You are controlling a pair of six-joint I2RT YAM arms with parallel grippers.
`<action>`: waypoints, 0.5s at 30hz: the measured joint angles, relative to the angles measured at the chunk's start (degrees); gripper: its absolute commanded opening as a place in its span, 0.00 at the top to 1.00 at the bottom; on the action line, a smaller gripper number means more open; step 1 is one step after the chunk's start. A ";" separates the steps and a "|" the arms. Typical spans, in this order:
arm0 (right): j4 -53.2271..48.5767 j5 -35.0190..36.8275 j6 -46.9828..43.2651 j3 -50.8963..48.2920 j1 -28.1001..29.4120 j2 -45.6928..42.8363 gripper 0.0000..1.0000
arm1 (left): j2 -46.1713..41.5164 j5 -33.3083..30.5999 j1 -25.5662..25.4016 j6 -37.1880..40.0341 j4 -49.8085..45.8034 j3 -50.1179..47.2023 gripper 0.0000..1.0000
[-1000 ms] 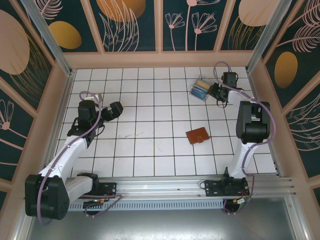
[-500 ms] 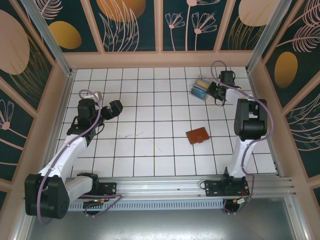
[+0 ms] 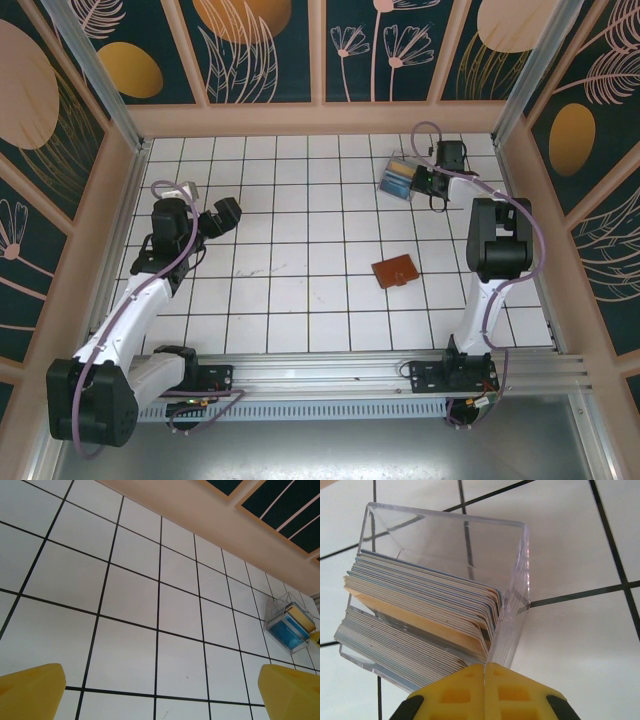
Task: Put the credit cards into the card holder
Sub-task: Move the storage box to the center of the table.
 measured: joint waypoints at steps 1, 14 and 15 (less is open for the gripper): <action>-0.04 -0.02 -1.22 0.00 0.31 0.00 1.00 | -0.24 -0.26 0.00 -0.07 0.00 0.00 0.01; -6.34 -6.19 -18.10 6.34 10.38 3.19 0.88 | -1.38 -4.79 0.00 -0.24 -2.23 0.00 0.01; -6.60 -6.86 -19.54 6.95 11.85 3.65 0.87 | -1.27 -4.79 0.00 -0.26 -2.23 0.00 0.01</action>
